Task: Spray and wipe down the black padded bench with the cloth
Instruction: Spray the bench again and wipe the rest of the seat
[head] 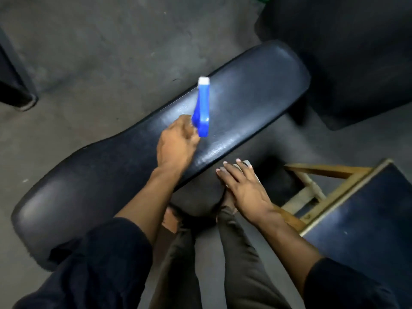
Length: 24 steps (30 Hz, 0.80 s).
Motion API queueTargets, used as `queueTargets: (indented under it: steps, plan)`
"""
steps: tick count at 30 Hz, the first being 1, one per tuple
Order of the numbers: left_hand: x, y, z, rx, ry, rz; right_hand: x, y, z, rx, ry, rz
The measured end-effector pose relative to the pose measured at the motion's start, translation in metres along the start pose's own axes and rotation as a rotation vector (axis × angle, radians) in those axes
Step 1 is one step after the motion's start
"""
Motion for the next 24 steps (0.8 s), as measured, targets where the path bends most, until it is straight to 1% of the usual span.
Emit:
queueTargets:
  steps: [3,5,8,12,15,17,20,22,24]
  plan:
    - [-0.001,-0.023,-0.022,-0.010,-0.028,0.036,0.027,-0.043,-0.027,-0.122,0.102,-0.094]
    - [-0.008,-0.045,-0.044,-0.055,-0.018,0.059,0.040,-0.067,-0.042,-0.213,0.155,-0.164]
    - [-0.028,-0.075,-0.087,-0.135,-0.006,0.151,0.057,-0.099,-0.058,-0.335,0.235,-0.224]
    - [-0.075,-0.105,-0.154,-0.307,0.035,0.311,0.071,-0.140,-0.078,-0.520,0.348,-0.271]
    - [-0.117,-0.124,-0.199,-0.442,0.051,0.445,0.074,-0.170,-0.094,-0.642,0.368,-0.312]
    - [-0.143,-0.138,-0.226,-0.542,0.085,0.498,0.072,-0.192,-0.108,-0.732,0.388,-0.345]
    - [-0.174,-0.154,-0.251,-0.661,0.087,0.591,0.063,-0.221,-0.131,-0.875,0.442,-0.389]
    - [-0.191,-0.164,-0.263,-0.774,0.137,0.635,0.054,-0.241,-0.146,-0.971,0.484,-0.421]
    - [-0.205,-0.174,-0.272,-0.848,0.180,0.683,0.043,-0.262,-0.158,-1.055,0.511,-0.457]
Point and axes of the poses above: each hand's wrist, its own y-axis towards the middle knuckle, its own x-axis out of the back of the hand, z = x × y, the point moved 1 cm from there along y, towards the middle knuckle, and after that the axes turned 2 degrees about z, right-handed, at the moved point
